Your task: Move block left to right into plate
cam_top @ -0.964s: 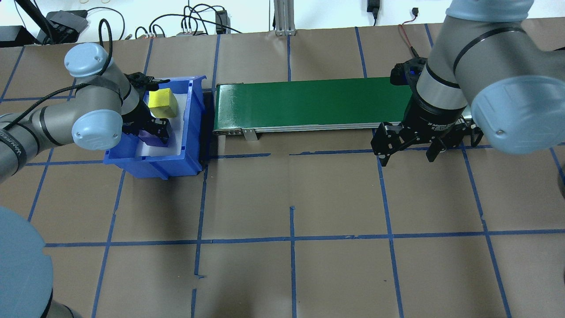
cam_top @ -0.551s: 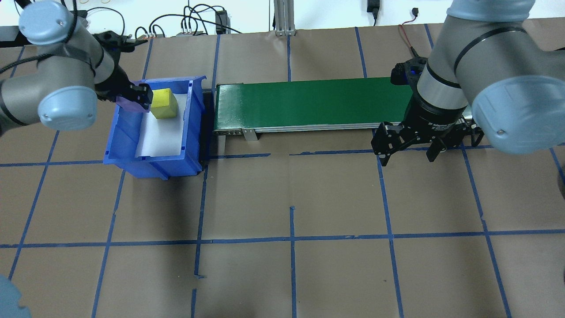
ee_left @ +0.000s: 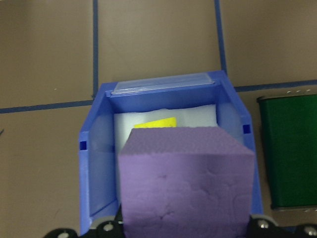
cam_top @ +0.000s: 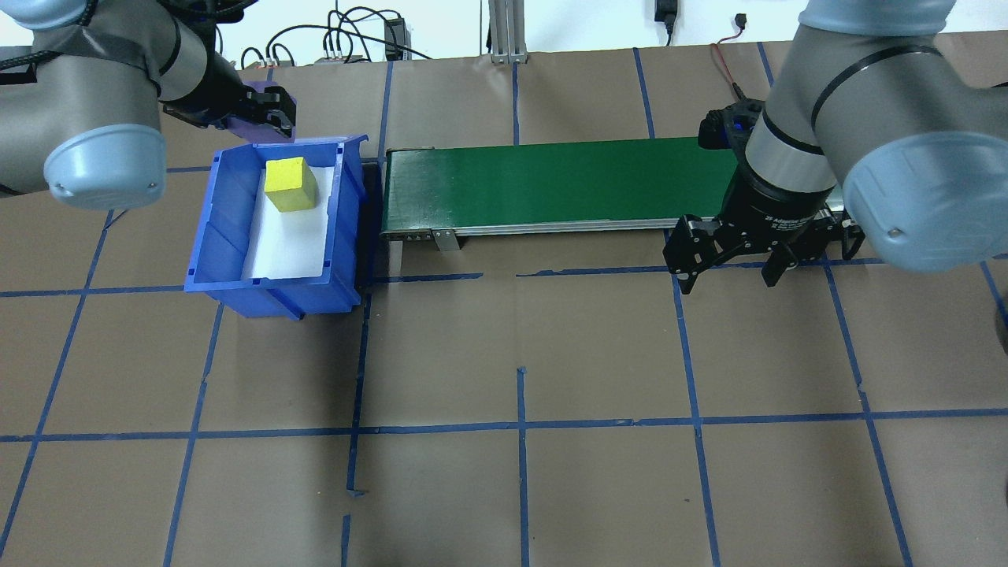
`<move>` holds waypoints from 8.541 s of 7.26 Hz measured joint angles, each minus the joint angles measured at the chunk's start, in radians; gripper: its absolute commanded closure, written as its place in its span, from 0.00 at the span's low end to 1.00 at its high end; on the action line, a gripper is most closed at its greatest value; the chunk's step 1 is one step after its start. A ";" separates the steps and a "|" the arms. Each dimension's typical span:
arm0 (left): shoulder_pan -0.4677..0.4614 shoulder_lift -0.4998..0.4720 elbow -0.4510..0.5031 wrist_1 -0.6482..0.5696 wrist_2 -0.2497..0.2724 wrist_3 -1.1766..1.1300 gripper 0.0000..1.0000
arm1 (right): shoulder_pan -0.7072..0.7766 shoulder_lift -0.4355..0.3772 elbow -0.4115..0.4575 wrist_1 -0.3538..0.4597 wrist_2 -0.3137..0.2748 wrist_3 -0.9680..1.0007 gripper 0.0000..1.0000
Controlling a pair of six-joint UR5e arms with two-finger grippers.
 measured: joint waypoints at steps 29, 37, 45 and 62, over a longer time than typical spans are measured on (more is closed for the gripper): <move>0.054 -0.385 0.109 0.113 0.102 0.044 0.63 | -0.016 0.000 -0.034 0.001 0.003 -0.003 0.00; -0.025 -0.088 0.095 0.025 0.071 -0.108 0.77 | -0.017 0.000 -0.041 0.001 0.001 -0.003 0.00; -0.272 -0.305 0.089 0.248 0.028 -0.361 0.00 | -0.045 0.001 -0.038 0.004 0.000 -0.010 0.00; -0.061 0.101 0.073 -0.385 0.162 -0.178 0.00 | -0.321 0.372 -0.238 -0.384 0.084 -0.298 0.00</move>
